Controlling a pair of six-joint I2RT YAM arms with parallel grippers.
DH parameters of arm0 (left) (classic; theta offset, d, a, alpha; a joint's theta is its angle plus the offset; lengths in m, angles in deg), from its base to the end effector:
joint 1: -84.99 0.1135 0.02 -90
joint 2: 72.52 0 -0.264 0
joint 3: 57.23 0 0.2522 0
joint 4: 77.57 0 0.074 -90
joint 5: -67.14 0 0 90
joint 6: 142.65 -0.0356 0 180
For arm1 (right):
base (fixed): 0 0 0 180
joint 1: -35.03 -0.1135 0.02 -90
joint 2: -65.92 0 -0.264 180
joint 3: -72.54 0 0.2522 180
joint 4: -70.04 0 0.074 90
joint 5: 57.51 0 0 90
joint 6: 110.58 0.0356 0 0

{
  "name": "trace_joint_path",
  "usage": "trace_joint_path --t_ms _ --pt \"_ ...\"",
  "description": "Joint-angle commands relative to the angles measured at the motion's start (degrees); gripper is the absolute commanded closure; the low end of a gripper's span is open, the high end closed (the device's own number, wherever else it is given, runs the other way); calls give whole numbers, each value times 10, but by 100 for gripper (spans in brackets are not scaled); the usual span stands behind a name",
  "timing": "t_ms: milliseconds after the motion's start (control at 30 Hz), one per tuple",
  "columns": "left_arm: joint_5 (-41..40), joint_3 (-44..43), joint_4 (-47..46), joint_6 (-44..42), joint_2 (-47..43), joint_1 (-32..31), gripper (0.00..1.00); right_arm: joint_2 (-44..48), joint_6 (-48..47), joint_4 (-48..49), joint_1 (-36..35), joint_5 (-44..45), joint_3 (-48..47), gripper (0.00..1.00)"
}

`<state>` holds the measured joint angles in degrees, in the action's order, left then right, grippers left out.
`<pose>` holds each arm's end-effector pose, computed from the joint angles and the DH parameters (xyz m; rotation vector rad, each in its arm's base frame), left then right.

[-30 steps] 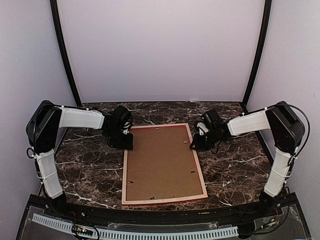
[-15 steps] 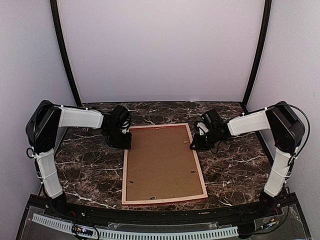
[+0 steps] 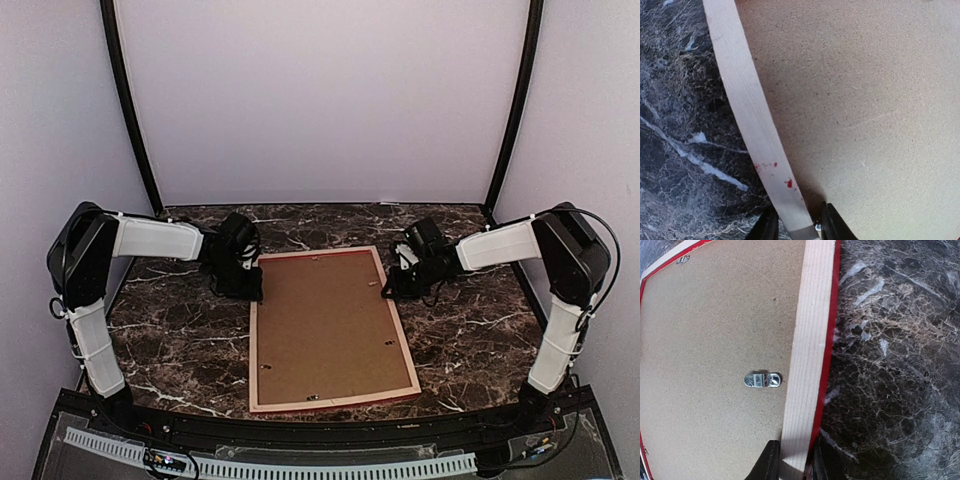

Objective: Put the photo into the frame
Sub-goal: Press the fastener onto the backboard.

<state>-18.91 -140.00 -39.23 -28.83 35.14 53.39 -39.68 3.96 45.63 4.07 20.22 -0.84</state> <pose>0.3208 -0.2003 0.1611 0.2078 2.7258 -0.3859 0.3084 0.1938 0.1425 -0.2341 2.6463 0.6231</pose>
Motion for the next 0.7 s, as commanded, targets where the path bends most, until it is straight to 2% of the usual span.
trace_joint_path --t_ms 0,133,333,500,667 --pt "15 6 14 2 -35 3 65 8 -11 -4 0 -18 12 80" --pt "11 -1 12 3 -42 3 48 11 -11 -6 0 -16 14 80" --pt "31 24 -2 12 -71 3 36 18 -10 -9 -1 -11 17 80" --pt "50 88 -16 21 -128 -12 31 15 -6 -8 0 -8 17 81" --pt "30 144 -2 47 -186 -75 28 11 4 -7 0 2 17 83"
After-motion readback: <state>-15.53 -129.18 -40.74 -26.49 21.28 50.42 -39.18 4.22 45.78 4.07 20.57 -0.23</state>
